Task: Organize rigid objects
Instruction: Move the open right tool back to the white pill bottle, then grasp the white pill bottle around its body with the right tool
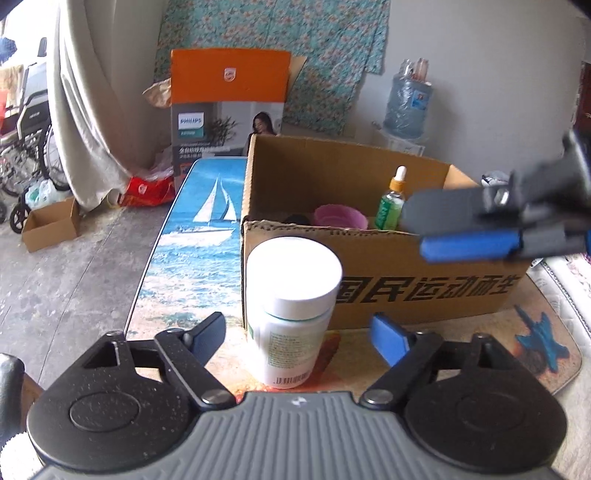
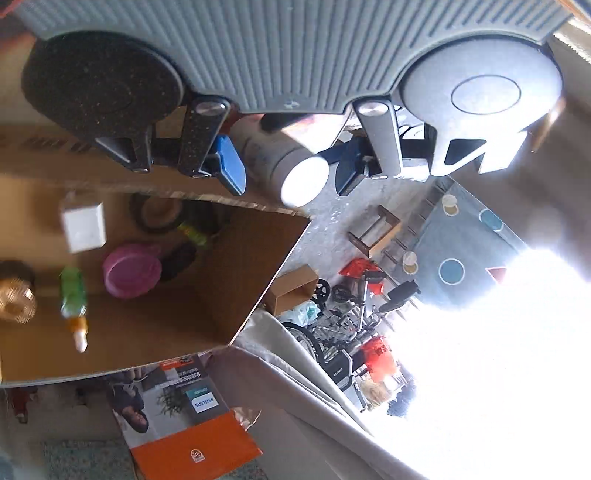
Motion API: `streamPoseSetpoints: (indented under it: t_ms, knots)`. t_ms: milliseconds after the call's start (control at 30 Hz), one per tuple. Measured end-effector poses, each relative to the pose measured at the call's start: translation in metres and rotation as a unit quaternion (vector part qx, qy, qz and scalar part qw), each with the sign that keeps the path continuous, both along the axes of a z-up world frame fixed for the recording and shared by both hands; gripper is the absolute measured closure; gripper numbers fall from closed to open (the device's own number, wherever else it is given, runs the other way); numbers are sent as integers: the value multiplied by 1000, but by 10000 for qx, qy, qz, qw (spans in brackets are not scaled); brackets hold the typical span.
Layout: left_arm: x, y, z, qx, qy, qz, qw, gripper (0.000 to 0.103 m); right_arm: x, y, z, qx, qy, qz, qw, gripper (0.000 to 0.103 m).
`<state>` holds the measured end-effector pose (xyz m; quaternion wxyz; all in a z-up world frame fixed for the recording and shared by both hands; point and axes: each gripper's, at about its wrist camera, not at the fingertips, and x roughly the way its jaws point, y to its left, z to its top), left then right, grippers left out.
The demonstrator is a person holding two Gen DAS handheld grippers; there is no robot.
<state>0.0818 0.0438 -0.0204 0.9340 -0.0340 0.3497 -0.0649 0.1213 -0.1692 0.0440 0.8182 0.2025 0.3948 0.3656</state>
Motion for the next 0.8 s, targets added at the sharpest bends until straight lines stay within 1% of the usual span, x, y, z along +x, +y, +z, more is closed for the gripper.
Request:
streamPoseSetpoints:
  t_ms: [100, 200, 233, 267, 300, 400, 433, 467, 600, 800]
  knots:
    - [5, 0, -2, 16, 43, 15, 10000, 27, -4, 15, -14, 74, 141, -26, 9999, 49]
    - [7, 0, -2, 64, 24, 79, 9999, 36, 1, 27, -23, 151, 284, -55, 9995, 49]
    - [9, 0, -2, 47, 37, 115, 9999, 41, 3, 30, -25, 187, 333, -91, 9992, 49]
    - [9, 1, -3, 12, 45, 151, 9999, 47, 7, 35, -34, 229, 404, -125, 9988, 49]
    - [9, 1, -4, -27, 61, 167, 9998, 47, 9, 37, -37, 298, 480, -147, 9983, 49]
    - [8, 0, -4, -56, 45, 216, 9997, 47, 15, 39, -46, 451, 622, -228, 9968, 57]
    - [7, -1, -3, -43, 46, 240, 9997, 48, 15, 40, -48, 474, 650, -247, 9964, 63]
    - [7, -1, -3, -45, 56, 239, 9997, 48, 15, 38, -50, 463, 641, -292, 9964, 66]
    - [5, -7, 0, -168, 96, 65, 9998, 48, 8, 27, -48, 478, 649, -391, 9960, 69]
    - [-2, -35, 2, -88, 121, -357, 9993, 48, -9, -3, -46, 460, 685, -672, 9943, 69]
